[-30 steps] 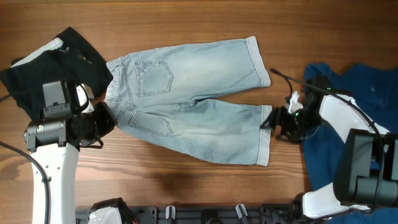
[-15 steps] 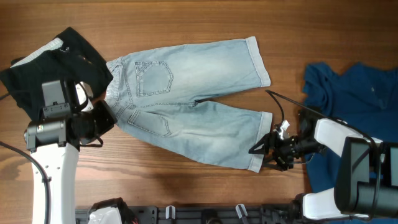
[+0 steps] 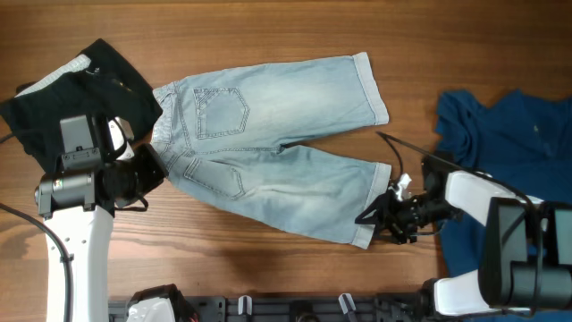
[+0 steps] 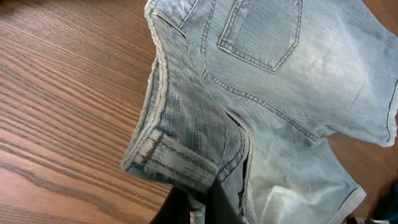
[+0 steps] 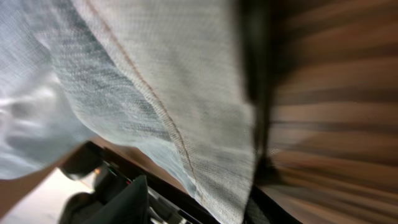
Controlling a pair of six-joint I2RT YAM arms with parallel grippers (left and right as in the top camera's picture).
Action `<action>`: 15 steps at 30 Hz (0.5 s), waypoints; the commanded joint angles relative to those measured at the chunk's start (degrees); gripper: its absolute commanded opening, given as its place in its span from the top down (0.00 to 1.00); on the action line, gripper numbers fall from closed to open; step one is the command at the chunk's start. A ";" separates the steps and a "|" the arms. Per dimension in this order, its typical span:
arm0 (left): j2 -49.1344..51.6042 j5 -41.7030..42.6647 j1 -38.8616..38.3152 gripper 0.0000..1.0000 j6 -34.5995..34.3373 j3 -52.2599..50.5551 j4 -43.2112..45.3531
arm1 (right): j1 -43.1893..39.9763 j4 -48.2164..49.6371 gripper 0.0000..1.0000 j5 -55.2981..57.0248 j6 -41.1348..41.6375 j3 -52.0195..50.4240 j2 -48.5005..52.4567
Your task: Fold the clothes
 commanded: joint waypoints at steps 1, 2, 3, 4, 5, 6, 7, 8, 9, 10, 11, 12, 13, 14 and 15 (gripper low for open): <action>0.07 -0.13 0.28 0.96 -0.50 1.01 0.72 | 6.91 2.08 0.59 13.03 2.93 -2.23 2.16; 0.07 -0.11 0.28 0.96 -0.50 1.01 0.83 | 7.89 2.58 0.68 13.05 4.37 -2.23 2.16; 0.07 -0.11 0.28 0.96 -0.50 1.01 0.83 | 8.33 3.10 0.75 13.16 5.62 -2.23 2.16; 0.07 -0.13 0.28 0.96 -0.50 1.01 0.81 | 8.39 3.34 0.82 13.70 6.67 -2.23 2.16; 0.07 -0.11 0.28 0.96 -0.48 1.01 0.79 | 8.37 3.80 0.89 13.94 7.85 -2.21 2.16; 0.07 -0.13 0.28 0.95 -0.50 1.01 0.79 | 8.37 4.59 0.96 13.88 7.96 -2.08 2.08; 0.07 -0.11 0.28 0.95 -0.48 1.01 0.79 | 8.37 4.57 0.96 13.90 7.89 -1.77 2.03; 0.07 -0.13 0.28 0.95 -0.48 1.01 0.79 | 8.37 4.17 0.96 13.75 6.91 -0.90 1.70; 0.07 -0.13 0.28 0.95 -0.48 1.01 0.79 | 8.35 3.21 0.96 13.66 6.36 0.20 1.20; 0.07 -0.13 0.28 0.95 -0.48 1.01 0.79 | 8.13 1.29 0.96 13.64 5.46 2.05 0.13; 0.07 -0.13 0.28 0.95 -0.48 1.01 0.81 | 7.80 -0.83 0.96 13.70 4.59 4.04 -1.20; 0.07 -0.13 0.28 0.95 -0.48 1.01 0.81 | 7.48 -2.43 0.96 13.92 4.00 5.73 -2.25; 0.07 -0.11 0.28 0.95 -0.50 1.01 0.81 | 6.95 -4.35 0.96 14.67 3.93 7.82 -3.30; 0.07 -0.11 0.28 0.95 -0.50 1.01 0.81 | 6.40 -5.90 0.96 15.50 3.93 9.94 -4.15; 0.07 -0.11 0.28 0.96 -0.50 1.01 0.81 | 5.64 -7.15 0.96 16.48 4.07 12.41 -4.90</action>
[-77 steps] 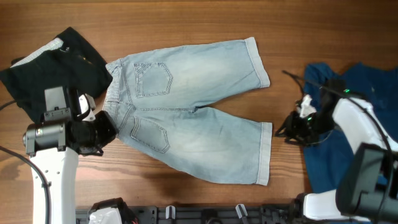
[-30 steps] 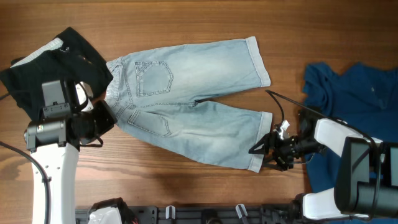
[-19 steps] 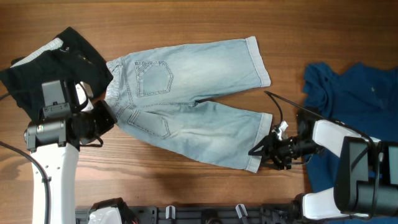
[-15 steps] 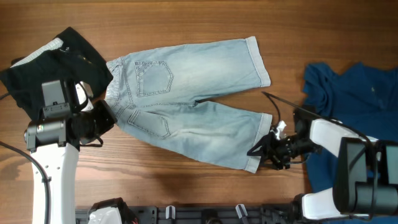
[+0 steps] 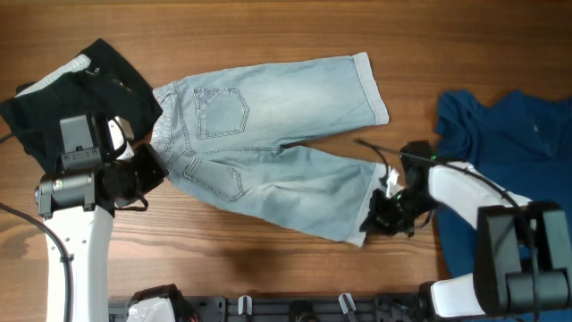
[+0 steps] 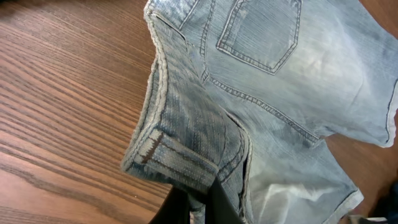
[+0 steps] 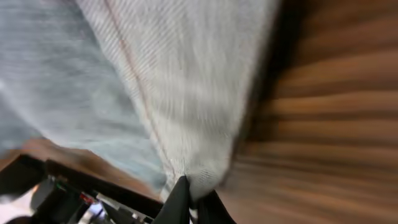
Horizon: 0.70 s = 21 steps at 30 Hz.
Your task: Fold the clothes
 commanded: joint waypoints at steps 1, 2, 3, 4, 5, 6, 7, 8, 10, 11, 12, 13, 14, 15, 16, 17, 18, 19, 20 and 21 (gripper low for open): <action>0.07 -0.11 0.26 0.96 -0.48 1.01 0.50 | -2.43 -2.25 0.96 6.62 0.35 8.96 -3.54; 0.07 -0.11 0.26 0.96 -0.50 1.01 0.50 | -3.15 -2.32 0.96 8.15 1.27 10.73 -3.56; 0.07 -0.11 0.26 0.95 -0.50 1.01 0.52 | -3.74 -1.92 0.96 9.68 2.51 11.52 -3.56; 0.07 -0.11 0.26 0.96 -0.50 1.01 0.52 | -4.39 -0.72 0.96 11.30 3.28 11.78 -3.56; 0.07 -0.11 0.26 0.96 -0.50 1.01 0.52 | -4.83 0.17 0.96 11.85 3.32 11.78 -3.48; 0.07 -0.11 0.26 0.96 -0.50 1.01 0.52 | -5.09 0.79 0.96 12.55 3.82 11.78 -3.15; 0.07 -0.09 0.26 0.96 -0.50 1.01 0.52 | -5.11 1.05 0.76 13.40 4.46 11.78 -2.82; 0.07 -0.07 0.24 0.96 -0.50 1.01 0.52 | -5.11 0.85 0.50 13.88 4.42 11.76 -2.54; 0.07 0.31 0.24 0.96 -0.50 1.01 0.50 | -5.11 -1.07 0.36 13.88 4.35 11.54 -2.54; 0.07 0.55 0.26 0.96 -0.50 1.01 0.50 | -5.11 -1.99 0.32 13.90 4.04 11.47 -2.54; 0.07 0.57 0.26 0.96 -0.50 1.01 0.50 | -5.07 -3.28 0.29 14.08 3.04 10.58 -2.54; 0.07 0.57 0.24 0.96 -0.50 1.01 0.50 | -5.07 -3.89 0.28 14.21 3.04 9.84 -2.54; 0.07 0.57 0.24 0.96 -0.50 1.01 0.50 | -5.07 -4.39 0.28 14.21 3.06 8.74 -2.54; 0.07 0.55 0.24 0.95 -0.50 1.01 0.52 | -5.07 -4.63 0.29 14.01 3.10 7.30 -2.54; 0.07 0.52 0.24 0.95 -0.50 1.01 0.52 | -5.07 -4.66 0.31 13.29 3.17 5.60 -2.54; 0.07 0.55 0.26 0.95 -0.50 1.01 0.52 | -5.05 -4.35 0.38 11.72 3.04 4.24 -2.54; 0.07 0.52 0.26 0.94 -0.50 1.01 0.55 | -4.87 -3.54 0.40 9.01 2.69 2.47 -2.54; 0.07 0.52 0.26 0.94 -0.48 1.01 0.55 | -4.61 -2.93 0.41 7.21 2.03 1.29 -2.54; 0.07 0.52 0.26 0.94 -0.48 1.01 0.57 | -4.22 -2.62 0.39 6.27 1.97 0.33 -2.54; 0.07 0.52 0.26 0.94 -0.48 1.01 0.66 | -3.61 -1.75 0.36 5.79 3.13 -0.90 -2.54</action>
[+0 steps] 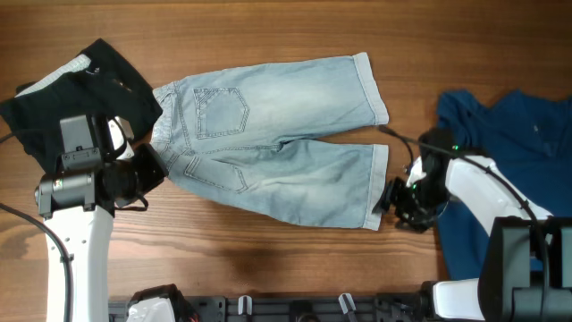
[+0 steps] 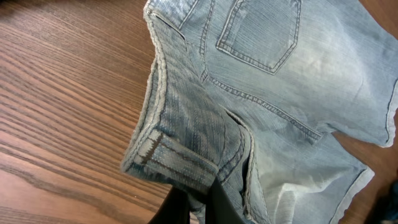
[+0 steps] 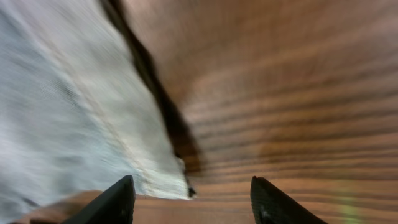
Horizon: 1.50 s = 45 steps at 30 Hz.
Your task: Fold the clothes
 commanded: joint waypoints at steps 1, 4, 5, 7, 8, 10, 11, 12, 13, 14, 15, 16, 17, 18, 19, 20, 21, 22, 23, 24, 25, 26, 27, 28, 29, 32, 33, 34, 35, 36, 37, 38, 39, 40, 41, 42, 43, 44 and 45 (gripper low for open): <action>0.07 0.48 0.26 0.93 -0.48 1.01 0.81 | 1.97 2.23 0.33 -4.55 0.92 -3.65 0.22; 0.07 0.48 0.26 0.92 -0.48 1.01 1.05 | 3.17 8.37 0.33 -8.26 2.78 -6.08 0.22; 0.07 0.48 0.26 0.92 -0.48 1.01 1.05 | 3.39 11.26 0.35 -10.10 2.82 -6.64 0.22; 0.07 0.48 0.26 0.92 -0.48 1.01 1.05 | 3.43 13.38 0.45 -10.84 2.95 -6.99 0.22; 0.07 0.48 0.26 0.92 -0.48 1.01 1.01 | 3.43 13.35 0.49 -10.51 3.02 -7.04 0.22; 0.07 0.48 0.26 0.91 -0.48 1.01 0.96 | 3.41 13.27 0.54 -10.01 3.06 -7.15 0.22; 0.07 0.48 0.26 0.91 -0.50 1.01 0.98 | 3.43 13.29 0.61 -10.01 3.04 -7.15 0.22; 0.07 0.48 0.26 0.91 -0.48 1.01 0.98 | 3.43 13.29 0.68 -9.99 3.06 -7.15 0.22; 0.07 0.48 0.26 0.91 -0.48 1.01 0.98 | 3.41 13.33 0.71 -9.99 3.06 -7.15 0.22; 0.07 0.48 0.26 0.91 -0.48 1.01 0.98 | 3.43 13.51 0.71 -9.92 3.02 -7.15 0.22; 0.07 0.48 0.26 0.91 -0.48 1.01 0.98 | 3.41 13.73 0.73 -9.55 2.99 -7.15 0.22; 0.07 0.48 0.26 0.91 -0.48 1.01 0.98 | 3.41 14.23 0.76 -9.22 2.91 -7.15 0.22; 0.07 0.48 0.26 0.90 -0.48 1.01 0.98 | 3.43 14.82 0.86 -8.90 2.97 -7.15 0.22; 0.07 0.48 0.26 0.90 -0.48 1.01 0.98 | 3.41 15.34 0.95 -8.94 2.99 -7.13 0.22; 0.07 0.48 0.26 0.90 -0.48 1.01 0.98 | 3.41 15.82 0.96 -8.96 2.97 -7.13 0.22; 0.07 0.48 0.26 0.90 -0.50 1.01 0.98 | 3.41 16.44 0.96 -8.98 2.82 -7.10 0.20; 0.07 0.48 0.26 0.90 -0.50 1.01 0.98 | 3.41 16.61 0.96 -9.22 2.12 -6.95 0.20; 0.07 0.48 0.26 0.90 -0.50 1.01 0.98 | 3.41 16.59 0.96 -9.42 0.90 -6.38 0.13; 0.07 0.48 0.26 0.90 -0.48 1.01 1.01 | 3.41 16.46 0.96 -9.55 0.02 -5.70 -0.02; 0.07 0.48 0.26 0.90 -0.48 1.01 1.01 | 3.41 15.98 0.96 -9.64 -0.04 -4.70 -0.50; 0.07 0.48 0.26 0.90 -0.48 1.01 0.98 | 3.41 14.82 0.96 -9.64 -0.02 -3.39 -1.29; 0.04 0.48 0.26 0.91 -0.46 1.01 0.96 | 3.39 13.40 0.96 -9.55 -0.02 -2.01 -2.05; 0.04 0.48 0.26 0.92 -0.44 1.01 0.90 | 3.32 11.91 0.96 -9.46 -0.02 -0.66 -2.97; 0.04 0.48 0.26 0.96 -0.26 1.01 0.44 | 3.15 8.98 0.96 -9.35 -0.02 1.84 -5.01; 0.02 0.48 0.26 0.96 -0.26 1.03 -0.13 | 2.95 7.21 0.96 -9.31 -0.02 3.28 -6.29; -0.02 0.44 0.26 0.96 -0.07 1.03 -1.60 | 2.27 1.25 0.96 -7.28 0.02 8.50 -10.86; -0.09 0.44 0.26 0.96 -0.02 1.03 -2.23 | 1.86 -1.29 0.96 -6.16 0.02 10.86 -12.74; -0.20 0.37 0.26 0.96 -0.04 1.03 -2.75 | 1.40 -3.45 0.96 -5.18 0.02 12.94 -14.12; -0.33 0.20 0.26 0.96 -0.04 1.03 -3.39 | 0.90 -6.08 0.96 -3.89 -0.02 15.47 -15.52; -0.57 -0.24 0.26 0.96 -0.07 1.03 -4.26 | 0.33 -8.85 0.96 -2.29 -0.02 18.43 -16.83; -0.94 -0.90 0.26 0.96 -0.07 1.03 -5.11 | -0.20 -11.21 0.96 -1.05 -0.17 21.14 -17.88; -1.46 -1.92 0.26 0.96 -0.07 1.03 -6.01 | -0.81 -13.81 0.96 -0.31 -1.38 24.70 -18.88; -2.03 -2.78 0.26 0.96 -0.04 1.03 -6.58 | -1.11 -15.67 0.96 0.31 -1.79 27.54 -19.39; -2.51 -3.41 0.26 0.96 0.20 1.03 -7.15 | -1.33 -17.07 0.96 1.05 -1.77 29.77 -19.61; -3.02 -3.91 0.26 0.96 1.03 1.05 -7.65 | -1.51 -18.21 0.96 1.31 -2.01 31.87 -19.74; -3.48 -4.20 0.26 0.96 1.42 1.14 -8.22 | -1.64 -19.47 0.96 1.73 -2.16 34.12 -19.76; -4.22 -4.39 0.26 0.96 1.42 1.46 -9.25 | -1.66 -21.14 0.96 2.71 -2.21 37.09 -19.76; -4.76 -4.39 0.26 0.96 1.42 1.86 -9.99 | -1.66 -22.05 0.96 3.32 -2.51 39.10 -19.76; -5.51 -4.55 0.26 0.96 1.40 2.69 -11.04 | -1.66 -23.39 0.96 4.37 -2.60 41.79 -19.71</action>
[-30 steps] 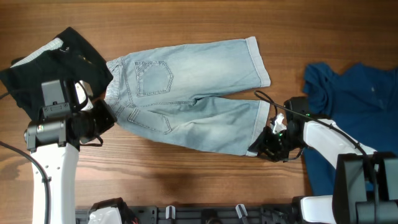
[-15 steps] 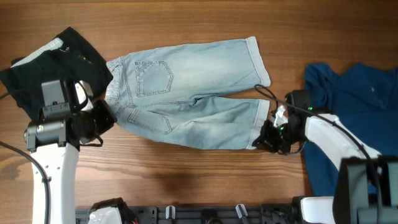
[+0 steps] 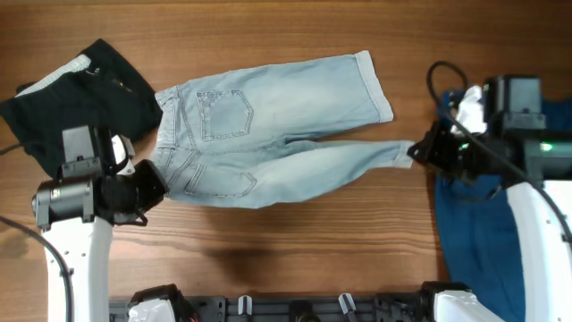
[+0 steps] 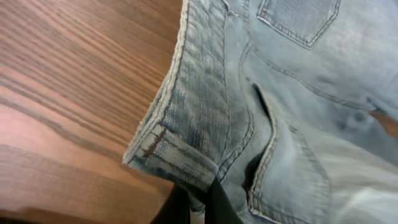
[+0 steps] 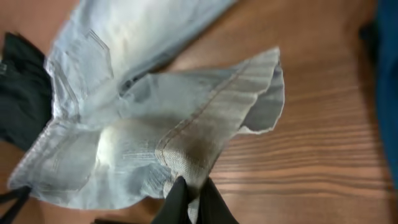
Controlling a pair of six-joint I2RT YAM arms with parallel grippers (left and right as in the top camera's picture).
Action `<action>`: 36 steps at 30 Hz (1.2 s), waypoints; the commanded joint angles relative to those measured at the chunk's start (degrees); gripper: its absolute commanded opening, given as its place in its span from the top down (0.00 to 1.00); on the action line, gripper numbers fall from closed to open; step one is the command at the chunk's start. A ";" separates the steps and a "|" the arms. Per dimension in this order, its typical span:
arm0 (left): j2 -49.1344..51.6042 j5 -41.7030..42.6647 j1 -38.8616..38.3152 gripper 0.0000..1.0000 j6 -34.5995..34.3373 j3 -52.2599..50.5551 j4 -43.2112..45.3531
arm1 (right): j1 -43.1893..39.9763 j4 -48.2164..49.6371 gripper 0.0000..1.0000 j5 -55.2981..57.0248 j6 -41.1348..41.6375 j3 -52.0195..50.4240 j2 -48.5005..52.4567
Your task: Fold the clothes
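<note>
Light-blue denim shorts [image 3: 268, 107] lie back side up on the wooden table, waistband to the left. My left gripper [image 3: 150, 190] is shut on the waistband's near corner [image 4: 180, 158], its fingers [image 4: 217, 202] pinching the denim. My right gripper [image 3: 416, 152] is shut on the hem of the near leg [image 5: 211, 118], which hangs stretched between the two grippers with its hem raised off the wood. The far leg [image 3: 340, 85] lies flat, its cuff toward the right.
A black garment [image 3: 80, 85] lies at the back left, just beyond my left arm. A dark-blue garment [image 3: 487, 224] is spread at the right under my right arm. A black cable [image 3: 436, 76] loops near it.
My right gripper, then open beside the near leg's hem on the table, is now shut on that hem, farther right and back. The leg is pulled taut. My left gripper has shifted slightly toward the front.
My left gripper stayed shut on the waistband throughout. My right gripper stood open astride the near leg's hem, then shut on it. It then stood open beside the hem, the leg lying closer to the far leg. Now it holds the hem again, leg stretched.
</note>
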 commanded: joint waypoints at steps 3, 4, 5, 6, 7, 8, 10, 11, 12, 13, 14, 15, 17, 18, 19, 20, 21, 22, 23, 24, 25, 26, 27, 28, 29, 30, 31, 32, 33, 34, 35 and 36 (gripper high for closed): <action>-4.55 -2.47 0.28 0.96 1.16 6.69 -4.72 | -0.50 -2.97 0.96 6.43 -1.20 10.60 -0.76; -4.74 -2.91 0.28 0.96 1.16 7.78 -5.33 | -0.50 -2.99 0.96 6.75 -1.18 11.50 -0.76; -4.98 -3.32 0.28 0.96 1.20 9.29 -5.99 | -0.50 -2.93 0.96 6.73 -1.14 12.17 -0.76; -5.25 -3.30 0.28 0.96 1.18 10.29 -6.12 | -0.48 -2.49 0.96 6.78 -0.98 12.20 -0.68; -5.27 -3.32 0.28 0.96 1.18 10.36 -5.90 | -0.48 -2.36 0.96 6.78 -1.01 12.20 -0.31; -5.20 -3.34 0.28 0.96 1.20 10.34 -5.86 | -0.48 -2.36 0.96 6.75 -1.01 12.20 0.24; -4.28 -3.32 0.28 0.96 1.18 10.34 -5.90 | -0.48 -2.54 0.96 6.71 -1.70 11.78 2.21; -3.48 -3.28 0.28 0.96 1.18 10.34 -5.90 | -0.48 -3.21 0.96 6.71 -2.16 10.86 3.65; -2.80 -3.28 0.28 0.96 1.18 10.34 -5.92 | -0.48 -4.50 0.96 6.56 -2.54 9.44 5.33; -2.29 -3.28 0.28 0.96 1.18 10.34 -5.92 | -0.35 -5.46 0.91 5.77 -3.69 7.78 6.73; -1.77 -3.28 0.28 0.96 1.18 10.34 -5.92 | -0.13 -6.14 0.79 4.44 -5.53 5.55 8.13; -1.18 -3.28 0.28 0.96 1.18 10.34 -5.86 | 0.20 -6.32 0.67 2.43 -7.69 2.32 9.73; -0.22 -3.28 0.28 0.96 1.18 10.34 -5.68 | 1.42 -6.23 0.51 -4.92 -13.49 -5.33 13.16; 0.09 -3.28 0.28 0.96 1.18 10.34 -5.68 | 2.14 -6.34 0.48 -6.71 -15.45 -8.24 14.23; 0.35 -3.28 0.28 0.96 1.18 10.34 -5.68 | 3.17 -6.19 0.46 -7.28 -16.48 -12.04 15.28; 0.55 -3.28 0.28 0.96 1.18 10.34 -5.64 | 3.74 -5.97 0.44 -7.37 -16.87 -14.32 15.58; 0.63 -3.28 0.28 0.96 1.18 10.34 -5.57 | 4.52 -5.18 0.43 -7.80 -17.70 -17.35 15.74; 0.76 -3.28 0.28 0.96 1.18 10.34 -5.42 | 5.29 -4.24 0.41 -8.85 -18.23 -20.35 15.74; 0.83 -3.28 0.28 0.96 1.18 10.34 -5.22 | 6.03 -3.41 0.40 -9.86 -18.62 -22.82 15.74; 0.83 -3.28 0.28 0.96 1.18 10.34 -4.90 | 6.80 -2.27 0.39 -10.29 -18.80 -25.33 15.74; 0.83 -3.28 0.28 0.96 1.18 10.34 -4.57 | 7.13 -1.36 0.39 -10.47 -18.01 -26.69 15.74; 0.83 -3.28 0.28 0.96 1.18 10.34 -4.13 | 7.45 1.29 0.43 -10.51 -15.93 -29.29 15.74; 0.83 -3.28 0.28 0.96 1.18 10.34 -3.72 | 7.48 4.66 0.62 -10.71 -12.33 -31.36 15.74; 0.83 -3.26 0.28 0.96 1.18 10.34 -3.37 | 7.48 7.50 0.73 -11.06 -8.15 -32.96 15.74; 0.83 -3.26 0.28 0.96 1.18 10.34 -3.13 | 7.48 11.65 0.70 -11.89 -5.09 -34.88 15.74; 0.83 -3.26 0.28 0.96 1.16 10.34 -3.10 | 7.48 15.72 0.51 -11.78 -2.89 -36.61 15.76; 0.83 -3.26 0.28 0.96 1.18 10.34 -3.13 | 7.48 19.06 0.46 -11.45 0.63 -38.21 15.87; 0.83 -3.26 0.28 0.96 1.18 10.34 -3.13 | 7.48 21.42 0.43 -11.32 2.86 -39.52 15.89; 0.83 -3.26 0.28 0.96 1.18 10.34 -3.10 | 7.48 23.43 0.32 -10.62 4.33 -40.63 15.89; 0.83 -3.26 0.28 0.96 1.18 10.34 -3.10 | 7.48 25.38 0.23 -8.61 6.73 -41.81 15.91; 0.83 -3.26 0.28 0.96 1.18 10.34 -3.08 | 7.48 26.91 0.22 -7.21 7.93 -42.51 15.98; 0.83 -3.26 0.28 0.96 1.18 10.34 -2.99 | 7.48 28.50 0.21 -6.73 7.96 -42.97 16.04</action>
